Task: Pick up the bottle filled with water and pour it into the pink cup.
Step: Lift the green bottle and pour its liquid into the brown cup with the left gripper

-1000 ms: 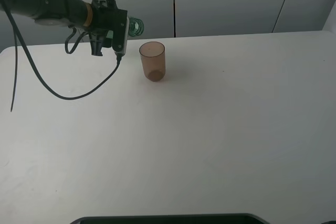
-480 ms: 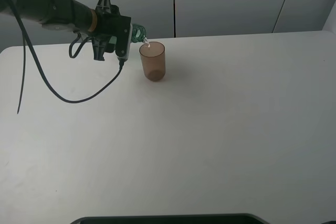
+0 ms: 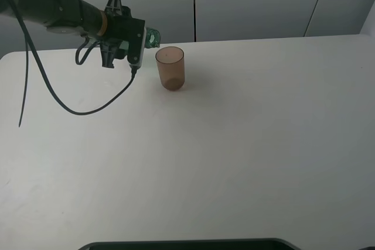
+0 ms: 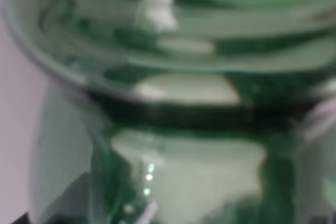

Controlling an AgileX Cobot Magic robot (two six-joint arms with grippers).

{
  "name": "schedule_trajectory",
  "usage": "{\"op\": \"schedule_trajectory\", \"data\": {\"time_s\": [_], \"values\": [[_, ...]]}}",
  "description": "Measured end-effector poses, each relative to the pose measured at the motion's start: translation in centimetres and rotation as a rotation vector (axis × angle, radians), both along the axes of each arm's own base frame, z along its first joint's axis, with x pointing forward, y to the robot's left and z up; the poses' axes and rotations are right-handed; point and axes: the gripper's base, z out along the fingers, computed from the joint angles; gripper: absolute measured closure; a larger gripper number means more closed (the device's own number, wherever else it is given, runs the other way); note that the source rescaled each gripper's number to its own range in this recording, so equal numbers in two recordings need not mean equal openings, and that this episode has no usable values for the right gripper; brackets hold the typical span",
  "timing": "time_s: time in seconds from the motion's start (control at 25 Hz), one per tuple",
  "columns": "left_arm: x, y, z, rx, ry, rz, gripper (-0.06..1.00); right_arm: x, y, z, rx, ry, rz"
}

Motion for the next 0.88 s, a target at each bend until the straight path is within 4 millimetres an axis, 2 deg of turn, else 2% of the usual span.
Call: {"op": "schedule_trajectory", "data": {"time_s": [0.88], "values": [[-0.03, 0.15, -0.08, 0.029, 0.000, 0.029, 0.94, 0.00, 0.00, 0.00, 0.000, 0.000, 0.000]]}}
